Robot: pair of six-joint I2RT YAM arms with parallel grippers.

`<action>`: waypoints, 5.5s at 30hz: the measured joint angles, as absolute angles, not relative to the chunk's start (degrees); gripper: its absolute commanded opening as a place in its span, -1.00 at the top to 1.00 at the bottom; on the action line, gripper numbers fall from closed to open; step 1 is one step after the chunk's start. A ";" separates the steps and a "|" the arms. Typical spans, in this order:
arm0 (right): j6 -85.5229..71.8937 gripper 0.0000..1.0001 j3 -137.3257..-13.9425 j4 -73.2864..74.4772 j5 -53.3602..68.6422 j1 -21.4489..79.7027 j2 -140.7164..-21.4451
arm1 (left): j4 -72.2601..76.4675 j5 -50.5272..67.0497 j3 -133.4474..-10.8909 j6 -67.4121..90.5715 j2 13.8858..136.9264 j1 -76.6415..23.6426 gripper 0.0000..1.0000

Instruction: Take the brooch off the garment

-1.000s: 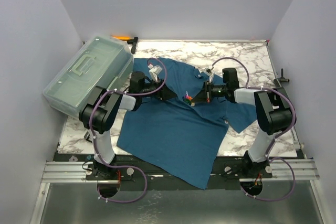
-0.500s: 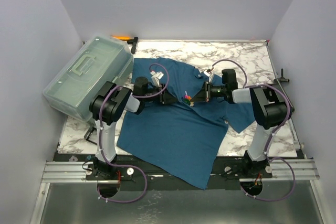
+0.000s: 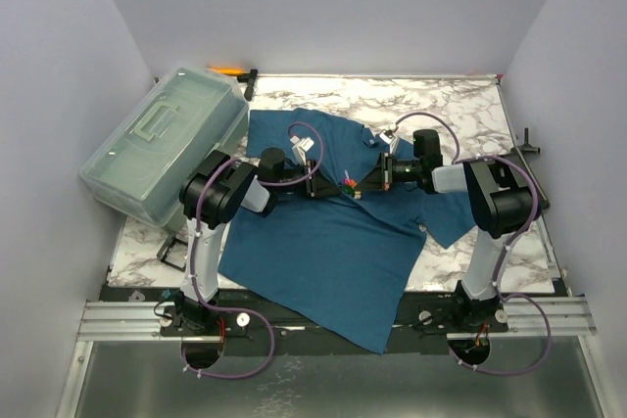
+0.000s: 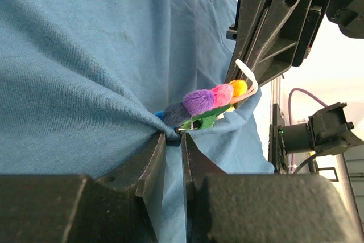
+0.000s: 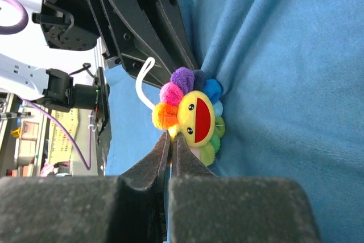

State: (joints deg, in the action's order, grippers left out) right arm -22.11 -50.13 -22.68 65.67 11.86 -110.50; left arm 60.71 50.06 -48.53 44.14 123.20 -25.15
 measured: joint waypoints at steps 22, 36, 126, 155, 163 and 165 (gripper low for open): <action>-28.80 0.99 -51.83 -29.12 67.72 9.54 -111.68 | 64.31 51.42 -47.22 45.76 123.20 -24.05 0.07; -56.75 0.99 -43.35 -68.34 69.47 8.56 -117.40 | 64.60 49.21 -46.35 43.38 119.00 -19.62 -0.02; -12.82 0.99 -55.77 2.15 58.41 9.39 -101.34 | 56.42 50.24 -44.73 25.12 112.60 -29.39 0.26; -20.25 0.99 -46.72 -20.21 60.16 10.09 -100.82 | 78.00 54.02 -50.54 47.53 125.75 -22.61 -0.41; -19.42 0.99 -46.46 -19.94 61.19 10.09 -100.82 | 80.09 54.92 -51.77 48.86 127.98 -24.64 -0.17; -19.35 0.99 -46.39 -19.84 61.43 10.09 -100.82 | 80.16 54.92 -51.77 48.99 128.25 -24.73 -0.24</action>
State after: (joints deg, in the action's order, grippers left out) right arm -19.35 -46.39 -19.84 61.43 10.09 -100.82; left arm 80.16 54.92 -51.77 48.99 128.25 -24.73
